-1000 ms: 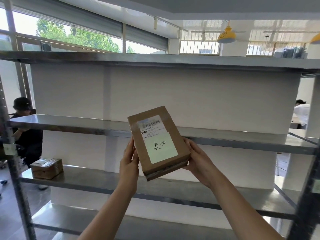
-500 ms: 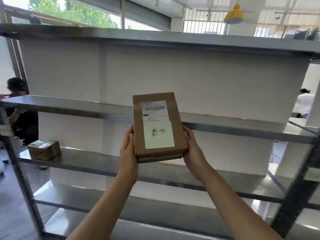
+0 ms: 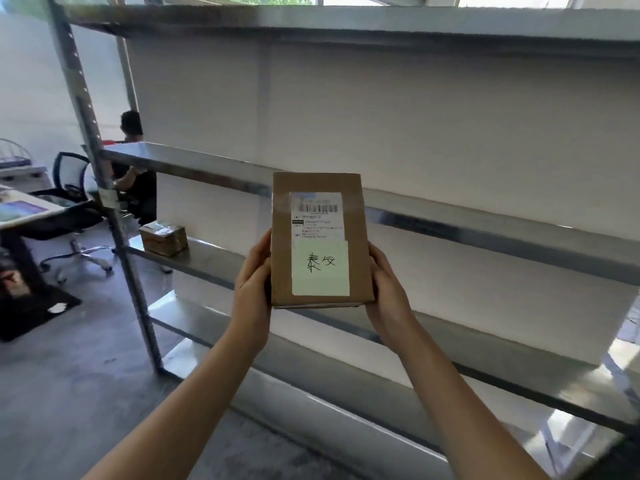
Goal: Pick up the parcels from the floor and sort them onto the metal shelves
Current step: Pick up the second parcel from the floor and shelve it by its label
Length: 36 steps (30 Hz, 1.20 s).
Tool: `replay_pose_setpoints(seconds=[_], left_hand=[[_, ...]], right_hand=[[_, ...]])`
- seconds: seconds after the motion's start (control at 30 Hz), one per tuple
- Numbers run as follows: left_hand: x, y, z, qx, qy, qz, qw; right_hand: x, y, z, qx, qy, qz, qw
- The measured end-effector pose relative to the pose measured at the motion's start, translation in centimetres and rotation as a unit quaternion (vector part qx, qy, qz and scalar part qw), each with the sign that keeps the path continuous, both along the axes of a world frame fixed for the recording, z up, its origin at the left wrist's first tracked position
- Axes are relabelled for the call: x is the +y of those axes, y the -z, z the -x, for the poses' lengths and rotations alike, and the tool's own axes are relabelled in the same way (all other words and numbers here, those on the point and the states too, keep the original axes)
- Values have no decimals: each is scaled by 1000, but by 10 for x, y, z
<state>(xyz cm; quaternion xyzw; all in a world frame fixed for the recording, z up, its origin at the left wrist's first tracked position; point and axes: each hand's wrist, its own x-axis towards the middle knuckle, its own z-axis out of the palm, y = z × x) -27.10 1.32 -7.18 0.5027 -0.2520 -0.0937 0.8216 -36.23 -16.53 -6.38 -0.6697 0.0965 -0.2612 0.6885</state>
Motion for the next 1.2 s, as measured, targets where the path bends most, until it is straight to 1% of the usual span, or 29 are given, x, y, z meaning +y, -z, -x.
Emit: replay_pose_setpoints(seconds=[0.17,0.33,0.5,0.63,0.87,1.0,1.2], left_hand=[[41,12,7,23,-81,-19,996],[89,22,11,56,-164,-16,985],[127,33,13,69,-196,-19,978],[151,41,6,77,-219,-12,973],[216,39,-43,72,-241,10,968],[265,34,-81,61,-262,13,963],[338,35,-135,69,-310,-6,948]], right_hand=[[29,19,-28,20,-68,-43,997],[76,31,-46,17,-146,-31,989],[109,42,-56,37,-185,-24,982],[129,35,-77,44,-201,-1,979],[197,21,-139,35,-229,37,972],[248,18,-182,37,-245,30,968],[322,17,-245,37,-284,21,958]])
